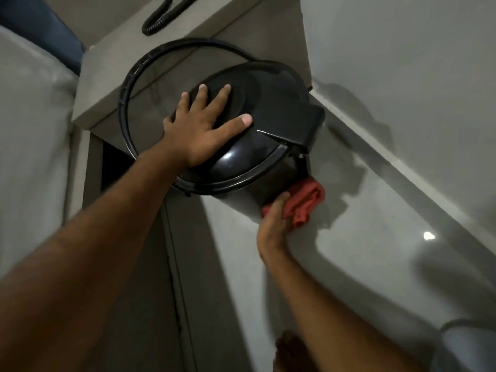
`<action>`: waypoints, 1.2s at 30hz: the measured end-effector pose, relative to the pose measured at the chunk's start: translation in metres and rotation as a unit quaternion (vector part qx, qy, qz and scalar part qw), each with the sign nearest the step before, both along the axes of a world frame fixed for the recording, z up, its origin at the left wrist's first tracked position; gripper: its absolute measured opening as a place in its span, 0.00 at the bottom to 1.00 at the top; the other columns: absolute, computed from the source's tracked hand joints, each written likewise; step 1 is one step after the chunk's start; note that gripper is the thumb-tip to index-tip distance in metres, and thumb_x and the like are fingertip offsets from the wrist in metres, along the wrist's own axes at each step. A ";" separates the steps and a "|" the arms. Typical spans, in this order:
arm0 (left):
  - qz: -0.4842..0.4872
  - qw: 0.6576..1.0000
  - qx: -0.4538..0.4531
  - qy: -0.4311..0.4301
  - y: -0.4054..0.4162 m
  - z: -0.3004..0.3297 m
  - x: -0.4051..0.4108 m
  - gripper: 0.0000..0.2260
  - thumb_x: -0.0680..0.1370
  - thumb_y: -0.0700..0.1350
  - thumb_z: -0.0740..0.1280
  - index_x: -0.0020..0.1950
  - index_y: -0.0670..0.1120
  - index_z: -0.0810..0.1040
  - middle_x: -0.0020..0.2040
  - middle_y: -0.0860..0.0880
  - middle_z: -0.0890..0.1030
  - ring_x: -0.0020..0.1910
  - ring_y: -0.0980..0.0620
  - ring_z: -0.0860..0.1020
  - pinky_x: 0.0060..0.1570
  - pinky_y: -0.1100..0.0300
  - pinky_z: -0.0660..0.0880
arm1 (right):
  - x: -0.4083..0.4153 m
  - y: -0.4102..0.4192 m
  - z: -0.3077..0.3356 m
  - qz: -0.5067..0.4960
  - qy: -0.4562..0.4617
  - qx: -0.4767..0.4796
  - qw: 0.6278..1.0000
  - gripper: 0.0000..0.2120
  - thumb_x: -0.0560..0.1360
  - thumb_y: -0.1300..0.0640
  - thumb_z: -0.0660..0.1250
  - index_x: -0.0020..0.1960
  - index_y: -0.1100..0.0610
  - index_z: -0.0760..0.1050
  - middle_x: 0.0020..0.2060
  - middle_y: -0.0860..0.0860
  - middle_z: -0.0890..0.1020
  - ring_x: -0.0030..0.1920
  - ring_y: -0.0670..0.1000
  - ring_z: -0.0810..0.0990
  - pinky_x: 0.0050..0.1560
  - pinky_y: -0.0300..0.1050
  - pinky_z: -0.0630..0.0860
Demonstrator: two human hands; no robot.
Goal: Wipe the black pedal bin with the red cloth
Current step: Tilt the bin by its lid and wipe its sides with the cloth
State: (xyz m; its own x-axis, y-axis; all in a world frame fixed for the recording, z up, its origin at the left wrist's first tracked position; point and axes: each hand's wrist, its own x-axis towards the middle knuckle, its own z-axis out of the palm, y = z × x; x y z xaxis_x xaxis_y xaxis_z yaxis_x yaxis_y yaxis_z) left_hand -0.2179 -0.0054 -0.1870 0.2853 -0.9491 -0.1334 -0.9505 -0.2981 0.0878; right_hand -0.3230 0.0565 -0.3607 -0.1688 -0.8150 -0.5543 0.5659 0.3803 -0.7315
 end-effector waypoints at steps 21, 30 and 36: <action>0.206 0.978 -0.027 0.019 -0.021 -0.001 -0.039 0.50 0.61 0.83 0.44 0.79 0.61 0.50 0.83 0.43 0.47 0.79 0.33 0.42 0.68 0.23 0.41 | -0.003 -0.042 0.042 0.006 -0.011 -0.102 0.995 0.38 0.75 0.36 0.61 0.79 0.54 0.60 0.68 0.45 0.71 0.61 0.39 0.75 0.58 0.22 0.70; 0.153 0.980 -0.091 -0.084 -0.029 -0.002 -0.058 0.35 0.81 0.63 0.46 0.69 0.36 0.72 0.69 0.32 0.73 0.70 0.31 0.69 0.70 0.36 0.65 | -0.022 -0.041 0.005 0.080 0.004 -0.007 0.997 0.25 0.85 0.50 0.57 0.79 0.56 0.60 0.73 0.49 0.70 0.71 0.49 0.69 0.73 0.37 0.62; 0.101 0.982 -0.026 -0.160 -0.037 0.013 -0.099 0.28 0.84 0.57 0.47 0.64 0.38 0.76 0.65 0.34 0.77 0.65 0.31 0.74 0.63 0.37 0.72 | -0.021 -0.037 0.041 0.108 -0.046 -0.152 0.981 0.14 0.81 0.45 0.60 0.66 0.41 0.71 0.66 0.51 0.80 0.66 0.51 0.79 0.70 0.50 0.74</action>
